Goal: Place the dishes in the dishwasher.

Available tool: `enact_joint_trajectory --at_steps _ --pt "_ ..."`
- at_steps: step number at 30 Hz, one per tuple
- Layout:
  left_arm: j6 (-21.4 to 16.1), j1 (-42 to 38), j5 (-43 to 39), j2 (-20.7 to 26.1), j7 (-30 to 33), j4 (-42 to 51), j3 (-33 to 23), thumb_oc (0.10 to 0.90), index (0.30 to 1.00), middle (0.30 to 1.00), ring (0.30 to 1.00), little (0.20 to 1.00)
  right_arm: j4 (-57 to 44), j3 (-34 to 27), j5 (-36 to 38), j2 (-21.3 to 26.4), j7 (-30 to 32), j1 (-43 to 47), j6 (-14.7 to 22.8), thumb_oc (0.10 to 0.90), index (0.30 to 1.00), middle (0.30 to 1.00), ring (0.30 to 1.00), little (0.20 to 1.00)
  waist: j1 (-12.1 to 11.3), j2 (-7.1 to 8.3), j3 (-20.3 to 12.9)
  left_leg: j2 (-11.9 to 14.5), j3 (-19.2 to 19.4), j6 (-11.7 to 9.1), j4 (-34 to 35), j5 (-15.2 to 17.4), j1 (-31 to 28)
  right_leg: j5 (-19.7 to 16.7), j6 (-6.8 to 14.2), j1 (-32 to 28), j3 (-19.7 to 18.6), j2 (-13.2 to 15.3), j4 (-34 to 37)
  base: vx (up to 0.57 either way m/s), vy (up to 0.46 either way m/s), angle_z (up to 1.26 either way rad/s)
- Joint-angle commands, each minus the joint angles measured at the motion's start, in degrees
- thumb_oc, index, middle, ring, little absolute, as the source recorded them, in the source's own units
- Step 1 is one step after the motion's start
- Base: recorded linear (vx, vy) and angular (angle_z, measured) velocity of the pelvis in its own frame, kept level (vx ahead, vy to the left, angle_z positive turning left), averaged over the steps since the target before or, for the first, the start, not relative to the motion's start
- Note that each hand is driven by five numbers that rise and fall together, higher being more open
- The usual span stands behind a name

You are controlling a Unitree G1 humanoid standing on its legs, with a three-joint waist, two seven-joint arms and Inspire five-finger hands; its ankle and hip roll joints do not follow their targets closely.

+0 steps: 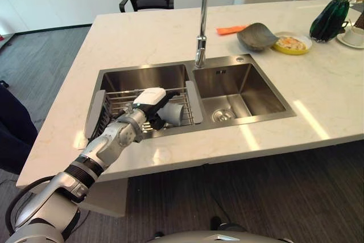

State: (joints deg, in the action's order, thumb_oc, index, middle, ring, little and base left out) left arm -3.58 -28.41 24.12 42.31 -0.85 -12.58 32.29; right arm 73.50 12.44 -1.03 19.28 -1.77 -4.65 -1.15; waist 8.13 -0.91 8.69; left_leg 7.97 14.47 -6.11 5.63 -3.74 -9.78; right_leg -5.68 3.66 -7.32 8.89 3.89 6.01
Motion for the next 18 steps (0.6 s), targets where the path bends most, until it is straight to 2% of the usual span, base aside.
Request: enact_joint_trajectory --at_steps 1,4,5,6,8,11,15,18 --pt "-2.39 -9.37 -1.90 4.43 5.13 2.72 -6.91 0.800 0.900 0.900 0.900 0.900 2.56 1.30 -0.02 0.69 0.80 2.16 0.12 0.800 0.900 0.900 0.900 0.900 -0.34 0.85 -0.17 -0.79 -0.60 -0.61 -0.63 5.17 -0.92 6.11 6.28 -1.53 3.86 5.05 -1.01 0.00 0.000 0.00" --pt "-2.39 -9.66 -1.78 6.15 5.60 3.12 -7.66 0.800 0.900 0.900 0.900 0.900 2.57 1.27 0.00 0.70 0.67 2.16 0.11 0.800 0.900 0.900 0.900 0.900 -0.48 0.84 -0.21 -0.81 -0.65 -0.63 -0.63 5.16 -0.89 6.08 6.31 -1.55 3.89 5.08 -1.01 0.00 0.000 0.00" --pt "-2.52 -9.62 -1.80 8.75 6.06 3.66 -8.66 0.800 0.900 0.900 0.900 0.900 2.71 1.33 -0.03 0.73 0.54 1.91 0.08 0.800 0.900 0.900 0.900 0.900 -0.67 0.85 -0.33 -0.85 -0.65 -0.65 -0.63 5.18 -0.92 6.08 6.36 -1.62 3.96 5.12 -1.01 0.00 0.000 0.00" --pt "-2.52 -9.62 -1.80 8.75 6.06 3.66 -8.66 0.800 0.900 0.900 0.900 0.900 2.71 1.33 -0.03 0.73 0.54 1.91 0.08 0.800 0.900 0.900 0.900 0.900 -0.67 0.85 -0.33 -0.85 -0.65 -0.65 -0.63 5.18 -0.92 6.08 6.36 -1.62 3.96 5.12 -1.01 0.00 0.000 0.00" --pt "-2.39 -9.05 -1.75 13.30 6.76 3.31 -10.63 0.800 0.900 0.900 0.900 0.900 2.98 1.34 -0.10 0.72 0.05 1.63 -0.06 0.800 0.900 0.900 0.900 0.900 -0.97 0.70 -0.44 -0.95 -0.63 -0.74 -0.63 5.21 -1.00 5.99 6.46 -1.73 4.23 5.22 -1.01 0.00 0.000 0.00" --pt "-2.22 -7.67 -1.32 15.93 6.51 2.20 -11.29 0.800 0.900 0.900 0.900 0.900 3.14 1.50 -0.08 0.79 -0.39 1.54 -0.23 0.800 0.900 0.900 0.900 0.900 -1.17 0.64 -0.51 -0.96 -0.75 -0.83 -0.63 5.16 -1.00 5.96 6.46 -1.84 4.48 5.25 -1.01 -0.01 0.003 0.04" --pt "-2.22 -7.72 -0.40 16.20 5.91 1.91 -10.34 0.800 0.900 0.900 0.900 0.900 3.30 1.69 -0.19 0.88 -0.57 1.70 -0.31 0.800 0.900 0.900 0.900 0.900 -1.25 0.67 -0.51 -1.06 -0.85 -0.80 -0.63 5.17 -0.94 5.90 6.50 -1.83 4.55 5.24 -1.01 0.00 0.010 0.06" --pt "-2.02 -7.73 -0.48 14.56 5.22 0.43 -9.19 0.800 0.900 0.900 0.900 0.900 3.25 1.86 -0.43 0.99 -0.50 1.92 -0.30 0.800 0.900 0.900 0.900 0.900 -1.25 0.82 -0.49 -1.08 -0.87 -0.78 -0.63 5.21 -0.92 5.95 6.54 -1.90 4.65 5.28 -1.01 0.00 0.000 0.00"
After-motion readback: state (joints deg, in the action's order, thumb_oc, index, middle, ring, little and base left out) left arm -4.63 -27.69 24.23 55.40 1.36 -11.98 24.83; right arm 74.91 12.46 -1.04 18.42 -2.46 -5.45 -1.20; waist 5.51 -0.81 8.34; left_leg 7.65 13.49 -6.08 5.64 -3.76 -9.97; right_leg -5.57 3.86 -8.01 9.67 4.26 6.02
